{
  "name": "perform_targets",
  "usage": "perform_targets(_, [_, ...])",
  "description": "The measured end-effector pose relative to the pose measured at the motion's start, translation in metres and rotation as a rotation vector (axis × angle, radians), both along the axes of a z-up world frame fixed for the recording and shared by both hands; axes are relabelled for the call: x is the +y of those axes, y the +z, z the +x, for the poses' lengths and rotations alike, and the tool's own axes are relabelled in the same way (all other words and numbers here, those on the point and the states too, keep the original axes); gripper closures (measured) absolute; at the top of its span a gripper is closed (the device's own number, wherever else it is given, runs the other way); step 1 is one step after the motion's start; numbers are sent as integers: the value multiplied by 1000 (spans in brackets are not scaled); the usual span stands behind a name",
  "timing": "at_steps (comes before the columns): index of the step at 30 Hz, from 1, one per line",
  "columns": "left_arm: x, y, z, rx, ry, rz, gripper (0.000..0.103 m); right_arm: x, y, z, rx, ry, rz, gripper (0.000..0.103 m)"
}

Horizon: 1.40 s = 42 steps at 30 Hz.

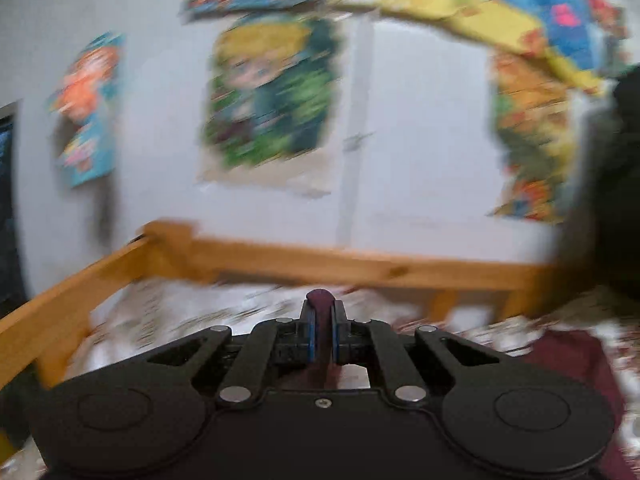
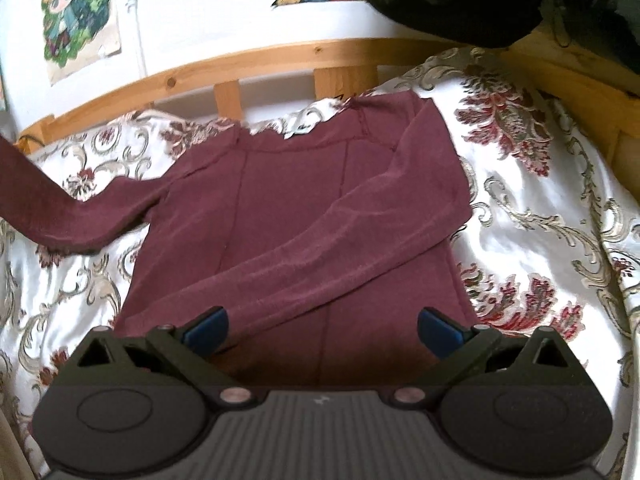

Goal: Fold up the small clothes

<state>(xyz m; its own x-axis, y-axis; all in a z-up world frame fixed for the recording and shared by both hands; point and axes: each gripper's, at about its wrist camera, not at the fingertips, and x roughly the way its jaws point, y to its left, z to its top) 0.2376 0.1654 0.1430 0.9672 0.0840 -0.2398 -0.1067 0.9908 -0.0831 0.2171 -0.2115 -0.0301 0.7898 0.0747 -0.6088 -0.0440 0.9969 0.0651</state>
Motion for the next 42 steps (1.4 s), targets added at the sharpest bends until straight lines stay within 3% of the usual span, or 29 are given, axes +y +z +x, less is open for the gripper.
perform_targets(3, [-50, 5, 2, -30, -129, 13, 97, -11, 6, -2, -6, -36, 28, 0])
perform_targets(6, [-104, -7, -2, -42, -277, 22, 97, -29, 17, -6, -28, -84, 81, 0])
perform_targets(12, [-206, -60, -19, 7, -544, 40, 97, -77, 29, -9, -39, -199, 202, 0])
perform_targets(16, [-250, -98, -24, 73, -634, 53, 97, -109, 31, -10, -37, -288, 249, 0])
perform_targets(19, [-266, -124, -23, 135, -659, 34, 97, -126, 29, -11, -42, -335, 269, 0])
perform_targets(26, [-268, -149, -8, 253, -658, 1, 92, -137, 23, -8, -22, -358, 309, 0])
perform_targets(29, [-260, -151, -8, 290, -673, -25, 75, -130, 20, -5, -1, -331, 288, 0])
perform_targets(31, [-252, -148, -9, 301, -689, -45, 49, -124, 18, -3, 16, -319, 269, 0])
perform_targets(34, [-238, -141, -10, 314, -667, -36, 20, -113, 10, 2, 50, -295, 251, 0])
perform_targets(38, [-210, -129, 1, 343, -610, 30, 13, -90, -7, 10, 126, -228, 208, 0])
perform_targets(42, [-162, -125, 29, 377, -430, 64, 11, -54, -23, 18, 176, -121, 141, 0])
